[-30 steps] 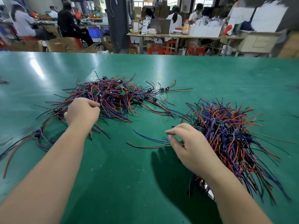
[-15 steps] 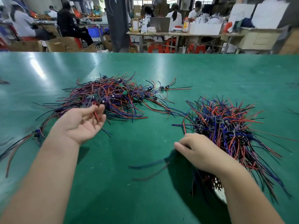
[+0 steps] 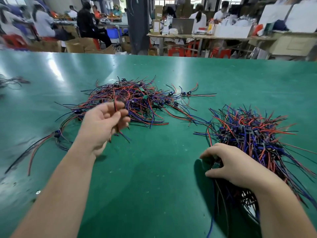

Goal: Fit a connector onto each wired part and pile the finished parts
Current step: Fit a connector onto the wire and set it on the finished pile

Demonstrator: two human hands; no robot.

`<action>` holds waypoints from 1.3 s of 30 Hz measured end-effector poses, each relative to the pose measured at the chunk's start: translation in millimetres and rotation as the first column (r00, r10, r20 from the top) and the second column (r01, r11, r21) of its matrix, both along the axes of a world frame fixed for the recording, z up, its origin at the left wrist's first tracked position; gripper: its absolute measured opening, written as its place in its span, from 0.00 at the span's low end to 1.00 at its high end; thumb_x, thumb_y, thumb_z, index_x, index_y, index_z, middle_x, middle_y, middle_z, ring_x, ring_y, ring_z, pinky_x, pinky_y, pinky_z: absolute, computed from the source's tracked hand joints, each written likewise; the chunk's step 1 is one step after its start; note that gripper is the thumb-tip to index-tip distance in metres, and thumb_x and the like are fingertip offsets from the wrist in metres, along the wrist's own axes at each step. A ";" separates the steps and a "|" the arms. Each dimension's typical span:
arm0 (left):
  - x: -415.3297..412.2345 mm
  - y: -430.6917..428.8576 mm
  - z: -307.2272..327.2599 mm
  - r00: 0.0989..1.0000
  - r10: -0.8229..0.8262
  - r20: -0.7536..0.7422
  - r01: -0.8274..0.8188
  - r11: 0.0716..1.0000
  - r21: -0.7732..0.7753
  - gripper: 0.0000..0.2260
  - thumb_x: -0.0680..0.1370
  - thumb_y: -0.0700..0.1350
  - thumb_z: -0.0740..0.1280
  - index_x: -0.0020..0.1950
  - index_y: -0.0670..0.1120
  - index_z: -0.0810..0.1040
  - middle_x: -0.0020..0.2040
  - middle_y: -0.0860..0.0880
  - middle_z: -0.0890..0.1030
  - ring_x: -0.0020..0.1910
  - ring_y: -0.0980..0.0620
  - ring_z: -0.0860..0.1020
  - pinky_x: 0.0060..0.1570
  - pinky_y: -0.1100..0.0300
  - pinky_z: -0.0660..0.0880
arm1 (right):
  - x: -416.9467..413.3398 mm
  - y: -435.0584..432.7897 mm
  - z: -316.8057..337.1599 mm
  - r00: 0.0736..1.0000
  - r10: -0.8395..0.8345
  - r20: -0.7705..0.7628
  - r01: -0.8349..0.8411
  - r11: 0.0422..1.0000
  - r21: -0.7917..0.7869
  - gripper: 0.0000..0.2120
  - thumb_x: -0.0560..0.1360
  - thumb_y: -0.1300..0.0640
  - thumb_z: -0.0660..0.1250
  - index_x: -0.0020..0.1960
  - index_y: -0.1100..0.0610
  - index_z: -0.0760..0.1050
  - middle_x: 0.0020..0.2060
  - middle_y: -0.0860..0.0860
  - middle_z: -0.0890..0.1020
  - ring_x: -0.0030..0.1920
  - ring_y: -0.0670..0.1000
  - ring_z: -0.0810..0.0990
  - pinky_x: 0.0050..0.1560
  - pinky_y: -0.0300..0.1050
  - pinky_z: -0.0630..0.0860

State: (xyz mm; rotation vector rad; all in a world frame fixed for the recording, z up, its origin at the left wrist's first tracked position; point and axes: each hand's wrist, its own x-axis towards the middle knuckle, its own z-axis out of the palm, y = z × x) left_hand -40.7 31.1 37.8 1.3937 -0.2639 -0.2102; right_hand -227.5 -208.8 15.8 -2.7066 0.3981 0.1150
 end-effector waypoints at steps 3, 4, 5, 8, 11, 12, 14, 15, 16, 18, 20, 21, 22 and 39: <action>-8.7 -1.2 13.4 0.962 0.001 0.271 0.006 1.000 -0.025 0.13 0.79 0.30 0.60 0.50 0.47 0.78 0.39 0.51 0.85 0.38 0.54 0.83 0.44 0.63 0.80 | -0.3 -1.0 -1.4 0.999 0.001 0.035 -0.001 1.000 0.014 0.20 0.68 0.49 0.75 0.59 0.45 0.77 0.51 0.41 0.76 0.53 0.42 0.74 0.55 0.36 0.69; -12.5 -2.1 15.3 0.950 -0.062 0.307 0.060 0.998 0.017 0.14 0.79 0.30 0.60 0.51 0.47 0.78 0.40 0.51 0.85 0.39 0.53 0.83 0.44 0.63 0.80 | -0.5 -1.2 -1.3 0.998 -0.003 0.068 0.002 1.000 0.024 0.19 0.69 0.47 0.74 0.58 0.44 0.77 0.51 0.40 0.76 0.53 0.41 0.74 0.54 0.34 0.69; -16.7 -3.4 15.9 0.936 -0.139 0.323 0.124 0.990 0.067 0.14 0.79 0.30 0.60 0.52 0.47 0.79 0.42 0.50 0.85 0.40 0.53 0.83 0.44 0.63 0.80 | -0.8 -1.2 -0.9 0.993 -0.012 0.115 0.007 0.999 0.044 0.16 0.70 0.45 0.73 0.57 0.43 0.77 0.51 0.38 0.76 0.53 0.39 0.74 0.53 0.32 0.68; -28.9 -11.2 12.9 0.898 -0.324 0.299 0.291 0.945 0.152 0.12 0.78 0.30 0.61 0.52 0.45 0.78 0.43 0.48 0.85 0.40 0.51 0.84 0.43 0.63 0.79 | 1.1 3.2 0.8 0.951 -0.043 0.307 -0.006 0.988 0.155 0.08 0.73 0.45 0.69 0.52 0.42 0.79 0.46 0.33 0.79 0.49 0.30 0.74 0.49 0.22 0.65; -40.5 -25.6 7.8 0.835 -0.501 0.227 0.458 0.862 0.217 0.12 0.78 0.30 0.61 0.52 0.45 0.78 0.43 0.48 0.85 0.39 0.50 0.84 0.42 0.62 0.80 | 3.0 12.7 5.3 0.907 -0.157 0.391 -0.058 0.873 0.485 0.10 0.75 0.48 0.66 0.55 0.46 0.80 0.46 0.39 0.84 0.47 0.36 0.80 0.47 0.27 0.72; -43.9 -31.2 5.6 0.794 -0.576 0.195 0.523 0.810 0.266 0.13 0.78 0.30 0.61 0.52 0.45 0.78 0.43 0.48 0.85 0.39 0.51 0.84 0.42 0.62 0.80 | 3.4 15.8 6.0 0.910 -0.176 0.375 -0.082 0.810 0.581 0.14 0.73 0.47 0.65 0.57 0.46 0.78 0.48 0.42 0.85 0.48 0.40 0.82 0.47 0.31 0.74; -50.3 -41.9 1.4 0.682 -0.722 0.116 0.644 0.668 0.372 0.14 0.79 0.29 0.60 0.52 0.46 0.78 0.43 0.49 0.85 0.39 0.51 0.83 0.42 0.62 0.80 | 4.8 22.5 6.2 0.918 -0.206 0.338 -0.125 0.659 0.742 0.19 0.71 0.47 0.64 0.60 0.50 0.76 0.50 0.46 0.85 0.44 0.46 0.83 0.42 0.36 0.76; -52.9 -46.6 -1.0 0.624 -0.777 0.082 0.684 0.595 0.422 0.14 0.79 0.29 0.60 0.51 0.47 0.78 0.43 0.50 0.84 0.39 0.52 0.83 0.41 0.63 0.79 | 5.7 25.4 6.3 0.913 -0.243 0.327 -0.148 0.550 0.822 0.19 0.70 0.49 0.64 0.59 0.53 0.77 0.49 0.48 0.85 0.40 0.47 0.81 0.38 0.36 0.74; -55.1 -50.9 -3.4 0.574 -0.816 0.060 0.705 0.531 0.470 0.14 0.79 0.30 0.60 0.51 0.47 0.78 0.44 0.51 0.84 0.39 0.53 0.83 0.40 0.65 0.78 | 6.9 27.9 6.8 0.902 -0.298 0.314 -0.167 0.428 0.888 0.18 0.70 0.51 0.65 0.57 0.56 0.78 0.47 0.50 0.85 0.35 0.47 0.78 0.35 0.36 0.72; -59.0 -57.3 -8.8 0.504 -0.863 0.039 0.723 0.447 0.527 0.15 0.79 0.30 0.60 0.50 0.49 0.77 0.45 0.53 0.83 0.39 0.54 0.83 0.39 0.65 0.76 | 9.1 29.8 8.5 0.871 -0.422 0.250 -0.161 0.234 0.959 0.15 0.68 0.53 0.66 0.51 0.60 0.81 0.44 0.55 0.85 0.30 0.45 0.73 0.30 0.33 0.70; -62.3 -61.2 -16.8 0.486 -0.873 0.040 0.733 0.432 0.526 0.16 0.79 0.30 0.60 0.51 0.50 0.77 0.46 0.52 0.83 0.39 0.55 0.82 0.42 0.64 0.77 | 10.7 29.2 9.8 0.839 -0.513 0.184 -0.123 0.150 0.981 0.12 0.67 0.53 0.67 0.44 0.59 0.82 0.40 0.55 0.84 0.27 0.44 0.72 0.29 0.32 0.71; -64.3 -62.1 -21.0 0.503 -0.863 0.046 0.734 0.455 0.505 0.16 0.79 0.30 0.60 0.52 0.50 0.78 0.46 0.51 0.83 0.39 0.55 0.82 0.43 0.64 0.77 | 11.0 28.3 9.9 0.822 -0.544 0.169 -0.117 0.128 0.985 0.10 0.67 0.54 0.67 0.41 0.59 0.83 0.39 0.55 0.84 0.27 0.43 0.72 0.29 0.32 0.72; -66.1 -62.8 -24.6 0.534 -0.844 0.054 0.733 0.494 0.467 0.16 0.79 0.29 0.60 0.52 0.50 0.78 0.46 0.51 0.83 0.39 0.56 0.82 0.44 0.64 0.77 | 11.3 27.5 10.5 0.804 -0.571 0.163 -0.123 0.109 0.986 0.09 0.67 0.54 0.67 0.40 0.58 0.82 0.38 0.54 0.84 0.27 0.43 0.73 0.29 0.32 0.72; -70.6 -66.0 -47.2 0.627 -0.702 0.337 0.358 0.644 0.676 0.26 0.72 0.31 0.65 0.65 0.55 0.75 0.61 0.55 0.77 0.60 0.60 0.74 0.63 0.67 0.67 | -1.1 8.2 26.6 0.480 -0.784 0.393 -0.432 0.179 0.884 0.05 0.68 0.60 0.67 0.40 0.51 0.73 0.36 0.58 0.83 0.32 0.48 0.81 0.29 0.35 0.72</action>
